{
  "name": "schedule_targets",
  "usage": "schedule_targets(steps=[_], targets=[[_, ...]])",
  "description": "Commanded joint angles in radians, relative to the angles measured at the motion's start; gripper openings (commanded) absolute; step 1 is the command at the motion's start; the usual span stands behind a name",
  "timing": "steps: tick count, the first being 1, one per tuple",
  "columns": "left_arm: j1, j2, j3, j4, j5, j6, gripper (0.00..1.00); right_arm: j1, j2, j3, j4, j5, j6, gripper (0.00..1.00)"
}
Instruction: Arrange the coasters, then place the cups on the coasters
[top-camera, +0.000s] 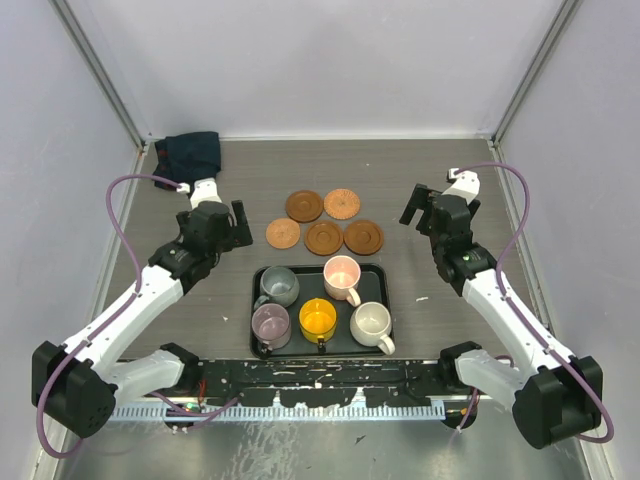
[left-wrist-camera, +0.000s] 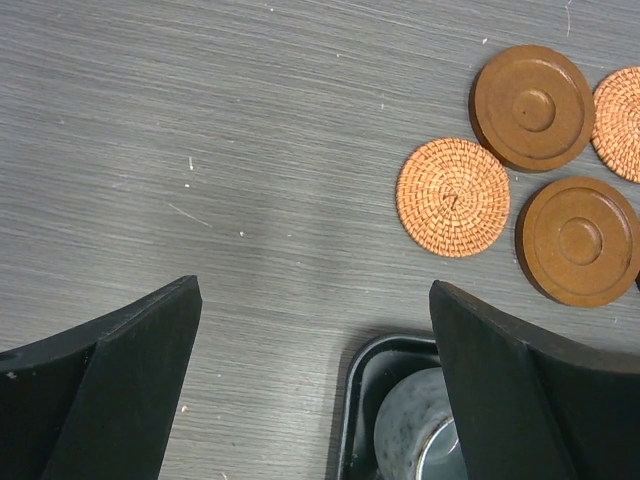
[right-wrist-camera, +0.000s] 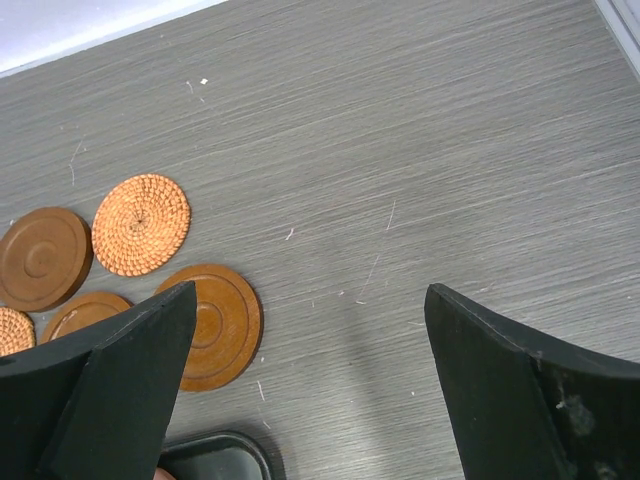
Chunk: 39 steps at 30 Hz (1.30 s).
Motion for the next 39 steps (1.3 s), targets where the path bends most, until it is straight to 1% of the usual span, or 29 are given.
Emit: schedule_targets(steps=[1,16,21,24,28,32,33,34,37,38,39], targets=[[0.000,-0.021,-0.002,0.011,-0.006,-0.007,0.98,-0.003,-0.022,0.006,0.051,0.019,-0.005,1.00],[0.000,-0.016,-0.006,0.026,0.006,-0.007,0.98,-0.004,-0.017,0.010,0.045,0.019,-0.005,1.00],[0.000,-0.035,-0.033,0.047,0.012,-0.005,0.98,-0.004,-0.020,0.006,0.047,0.011,0.001,1.00],[0.000,-0.037,-0.055,0.090,0.056,0.012,0.98,-0.004,-0.027,-0.007,0.057,0.003,0.000,1.00],[0.000,-0.014,-0.092,0.186,0.163,0.025,1.00,-0.003,-0.006,-0.005,0.037,-0.011,0.002,1.00],[0.000,0.074,-0.089,0.251,0.257,0.030,0.93,-0.003,0.046,0.015,-0.002,-0.012,0.008,1.00],[0.000,0.100,-0.074,0.256,0.271,0.031,0.92,-0.003,0.055,0.017,-0.005,-0.016,0.007,0.97],[0.000,0.129,-0.065,0.260,0.280,0.031,0.90,-0.003,0.062,0.018,-0.005,-0.023,0.006,0.92],[0.000,0.209,-0.031,0.275,0.299,0.033,0.77,-0.003,0.083,0.014,0.016,-0.097,-0.014,0.65],[0.000,0.238,-0.024,0.284,0.314,0.036,0.69,-0.003,0.091,0.013,0.024,-0.126,-0.019,0.58],[0.000,0.257,-0.020,0.300,0.334,0.041,0.58,-0.003,0.101,0.014,0.032,-0.152,-0.022,0.52]])
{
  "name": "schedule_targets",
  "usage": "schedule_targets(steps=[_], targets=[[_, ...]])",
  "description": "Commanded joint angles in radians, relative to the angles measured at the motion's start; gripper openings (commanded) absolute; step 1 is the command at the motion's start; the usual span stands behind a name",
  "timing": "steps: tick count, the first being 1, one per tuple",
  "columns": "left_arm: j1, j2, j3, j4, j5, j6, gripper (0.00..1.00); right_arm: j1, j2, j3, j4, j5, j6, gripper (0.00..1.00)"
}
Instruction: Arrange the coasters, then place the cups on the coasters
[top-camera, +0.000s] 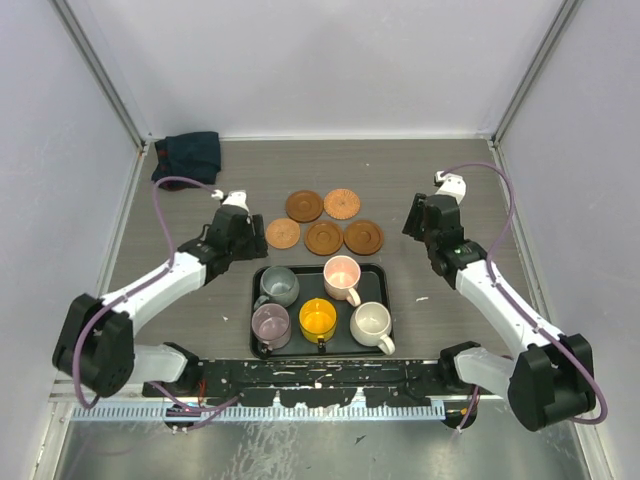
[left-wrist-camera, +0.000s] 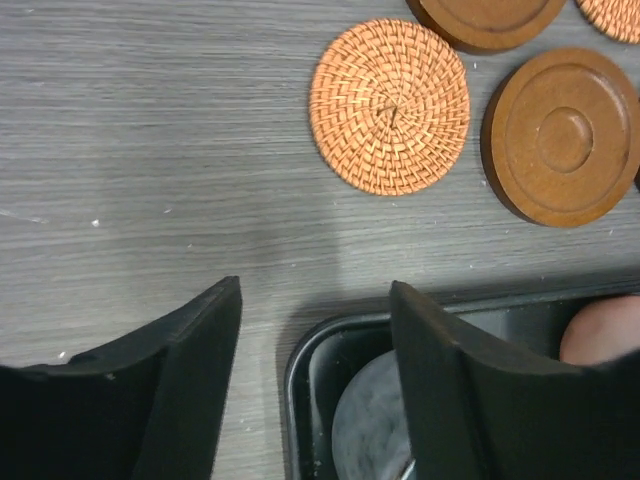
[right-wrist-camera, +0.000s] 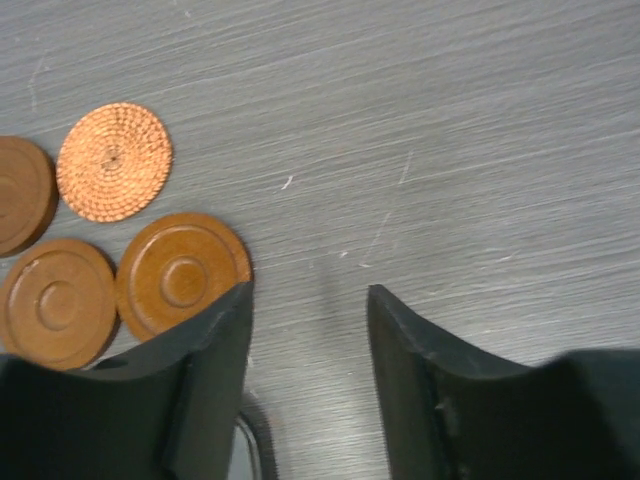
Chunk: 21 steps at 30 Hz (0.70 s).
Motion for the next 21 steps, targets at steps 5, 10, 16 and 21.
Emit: schedule_targets(steps=[5,10,16,21], targets=[[0.000,0.138,0.073,0.206,0.151,0.022,0.01,-0.003,0.093,0.043,0.086,-0.229,-0.031,0.10],[0.000,0.237,0.119,0.228,0.206,0.033,0.00,-0.003,0.184,0.069,0.109,-0.301,-0.021,0.01],[0.000,0.360,0.215,0.225,0.211,0.034,0.00,-0.003,0.287,0.116,0.140,-0.362,-0.015,0.01],[0.000,0.444,0.288,0.209,0.220,0.031,0.00,0.001,0.385,0.167,0.149,-0.426,-0.015,0.01]])
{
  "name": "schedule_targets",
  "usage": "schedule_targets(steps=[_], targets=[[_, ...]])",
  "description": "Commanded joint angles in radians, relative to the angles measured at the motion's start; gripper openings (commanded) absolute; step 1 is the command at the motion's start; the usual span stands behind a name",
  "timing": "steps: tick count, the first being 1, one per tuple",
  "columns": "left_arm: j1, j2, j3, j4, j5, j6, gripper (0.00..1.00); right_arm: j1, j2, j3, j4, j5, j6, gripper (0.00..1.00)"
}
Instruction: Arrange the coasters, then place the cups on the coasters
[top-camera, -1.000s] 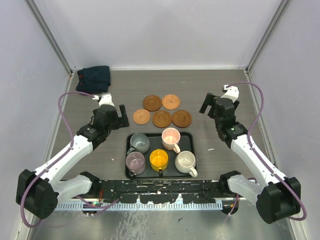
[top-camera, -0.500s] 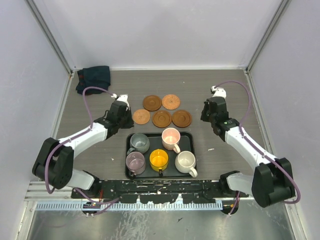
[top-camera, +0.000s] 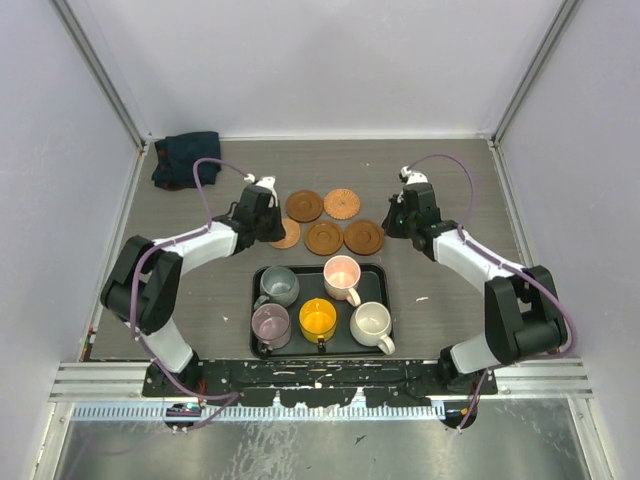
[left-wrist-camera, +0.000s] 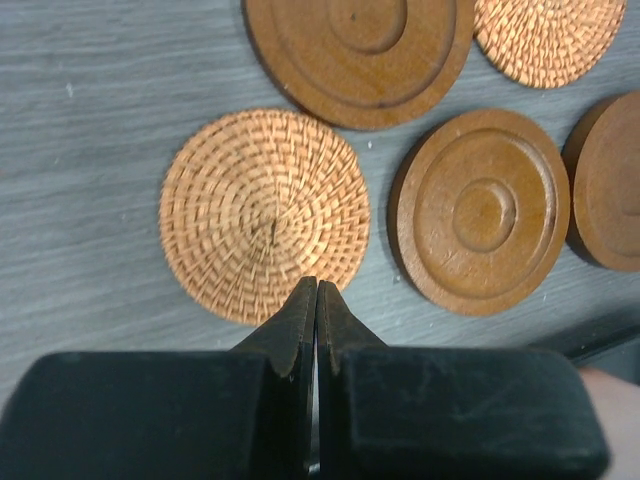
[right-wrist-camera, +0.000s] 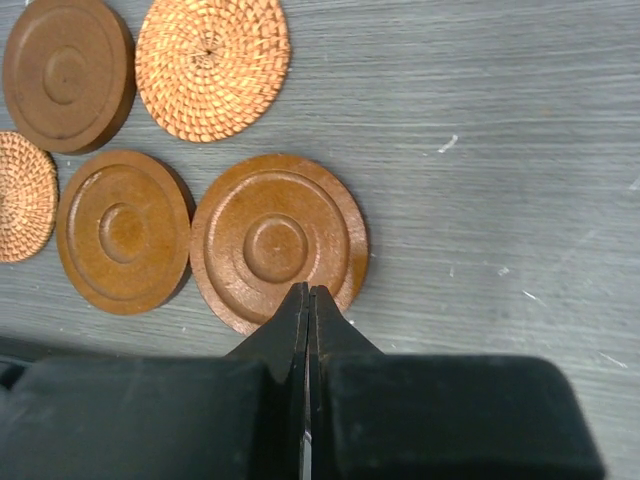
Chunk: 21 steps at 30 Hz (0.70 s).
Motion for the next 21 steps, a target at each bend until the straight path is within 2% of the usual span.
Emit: schedule_targets(steps=[1,10,21], targets=[[0.000,0.045,0.083,0.039,0.021,0.004,0.00,0.002,0.069,0.086,0.065,-0.080,0.003,0.01],[0.000,0.135,0.150,0.007,0.019,0.008,0.00,0.029,0.227,0.157,0.073,-0.152,0.007,0.01],[0.015,0.183,0.150,-0.063,-0.050,0.002,0.00,0.039,0.319,0.161,0.046,-0.170,0.060,0.01]])
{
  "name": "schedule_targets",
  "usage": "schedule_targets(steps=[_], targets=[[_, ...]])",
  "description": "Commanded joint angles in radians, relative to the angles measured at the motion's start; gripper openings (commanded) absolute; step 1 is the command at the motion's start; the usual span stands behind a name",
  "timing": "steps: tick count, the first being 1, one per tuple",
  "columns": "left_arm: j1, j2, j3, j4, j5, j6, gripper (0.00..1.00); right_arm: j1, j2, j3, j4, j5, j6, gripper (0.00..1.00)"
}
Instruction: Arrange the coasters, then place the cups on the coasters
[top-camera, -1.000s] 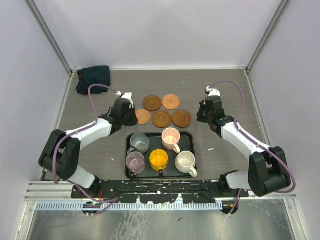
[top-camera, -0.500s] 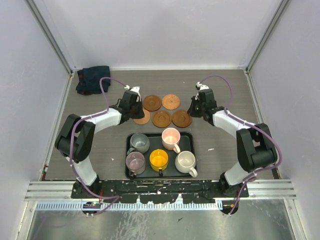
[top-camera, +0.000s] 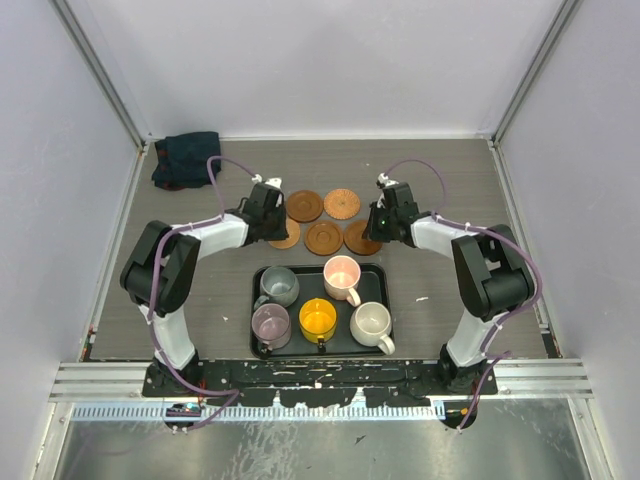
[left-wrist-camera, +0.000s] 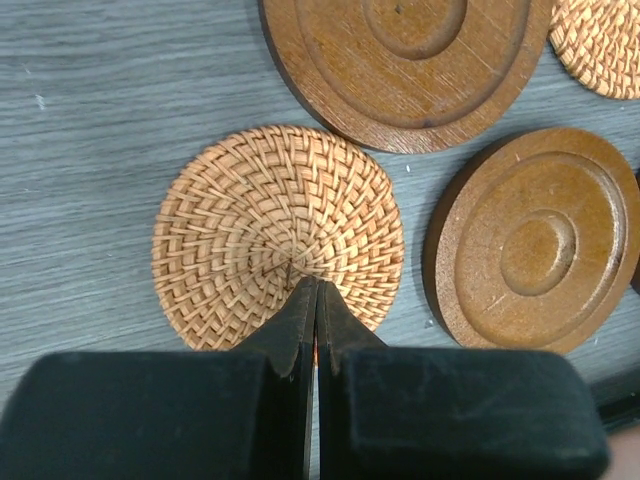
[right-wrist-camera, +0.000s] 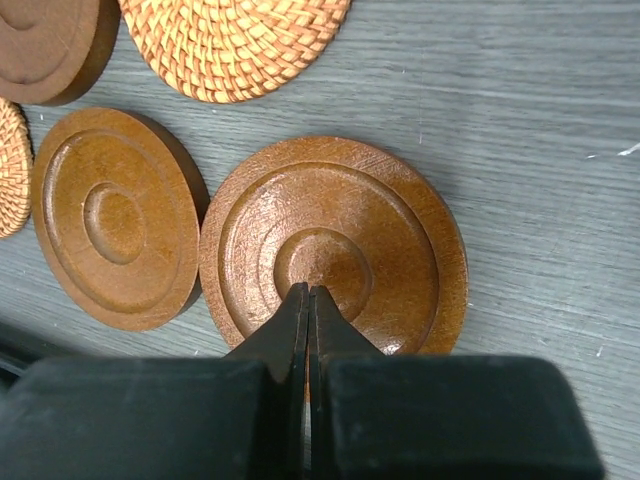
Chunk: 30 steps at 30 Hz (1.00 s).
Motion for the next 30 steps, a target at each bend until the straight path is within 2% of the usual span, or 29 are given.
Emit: schedule_targets(steps=[1,12,19,30], targets=[[0.023,0.020,0.032,-0.029,-0.039,-0.006,0.00,0.005,0.020,0.046,0.003,-0.002,0.030,0.01],[0.165,0.042,0.028,-0.057,0.008,-0.066,0.00,-0.004,0.071,0.132,-0.142,0.226,0.042,0.01],[0.224,0.079,0.085,-0.085,0.017,-0.069,0.00,-0.063,0.154,0.236,-0.198,0.343,0.050,0.01],[0.268,0.163,0.242,-0.134,0.028,-0.061,0.00,-0.202,0.285,0.417,-0.200,0.354,0.055,0.01]])
